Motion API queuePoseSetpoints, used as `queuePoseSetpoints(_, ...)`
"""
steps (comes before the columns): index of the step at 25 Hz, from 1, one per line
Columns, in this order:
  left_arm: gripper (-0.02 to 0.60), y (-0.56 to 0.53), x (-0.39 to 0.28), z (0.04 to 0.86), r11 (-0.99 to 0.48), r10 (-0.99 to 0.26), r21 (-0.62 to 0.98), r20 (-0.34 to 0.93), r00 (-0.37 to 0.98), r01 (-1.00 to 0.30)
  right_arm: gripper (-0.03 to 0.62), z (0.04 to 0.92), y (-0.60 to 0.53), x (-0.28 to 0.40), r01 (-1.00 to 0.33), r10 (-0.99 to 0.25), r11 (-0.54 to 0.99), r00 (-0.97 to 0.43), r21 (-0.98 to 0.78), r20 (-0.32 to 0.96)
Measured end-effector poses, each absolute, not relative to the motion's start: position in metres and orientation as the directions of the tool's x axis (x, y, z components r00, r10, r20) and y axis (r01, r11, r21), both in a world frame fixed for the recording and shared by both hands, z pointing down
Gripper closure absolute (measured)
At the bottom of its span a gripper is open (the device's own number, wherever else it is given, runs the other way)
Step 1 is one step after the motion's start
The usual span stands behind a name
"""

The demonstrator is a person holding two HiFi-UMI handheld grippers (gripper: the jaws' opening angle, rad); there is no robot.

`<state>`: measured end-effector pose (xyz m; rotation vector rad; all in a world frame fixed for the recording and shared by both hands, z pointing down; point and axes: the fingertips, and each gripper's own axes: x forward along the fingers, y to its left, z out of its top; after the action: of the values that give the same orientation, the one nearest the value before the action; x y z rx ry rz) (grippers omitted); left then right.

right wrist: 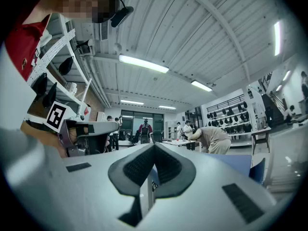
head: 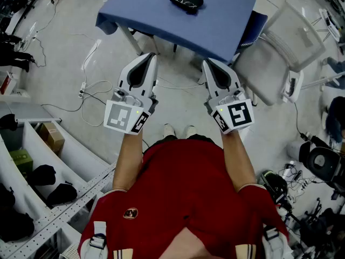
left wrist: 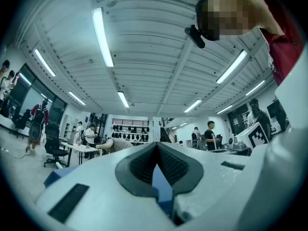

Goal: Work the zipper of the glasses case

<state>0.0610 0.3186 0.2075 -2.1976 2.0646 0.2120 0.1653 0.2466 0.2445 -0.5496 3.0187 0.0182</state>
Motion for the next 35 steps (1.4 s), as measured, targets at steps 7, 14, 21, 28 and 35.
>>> queuePoseSetpoints(7, 0.574, 0.314, 0.043, 0.21, -0.076, -0.979, 0.014, -0.188, 0.072, -0.997, 0.596, 0.245, 0.244, 0.148, -0.34, -0.342, 0.94, -0.934, -0.038, -0.101)
queuePoseSetpoints(14, 0.574, 0.311, 0.019, 0.214, -0.118, -0.975, 0.018, -0.19, 0.112, -0.993, 0.595, 0.247, 0.238, 0.127, -0.374, -0.377, 0.926, -0.922, -0.046, -0.095)
queuePoseSetpoints(21, 0.574, 0.328, -0.014, 0.219, -0.16, -0.967, 0.024, -0.203, 0.152, -0.987, 0.595, 0.251, 0.245, 0.103, -0.419, -0.419, 0.908, -0.905, -0.02, -0.07)
queuePoseSetpoints(28, 0.574, 0.328, -0.034, 0.224, -0.164, -0.965, 0.041, -0.215, 0.152, -0.986, 0.595, 0.258, 0.233, 0.101, -0.456, -0.456, 0.89, -0.889, -0.001, -0.035)
queuePoseSetpoints(35, 0.574, 0.304, -0.045, 0.227, -0.169, -0.966, 0.035, -0.203, 0.159, -0.985, 0.595, 0.266, 0.206, 0.091, -0.457, -0.457, 0.889, -0.889, -0.003, -0.024)
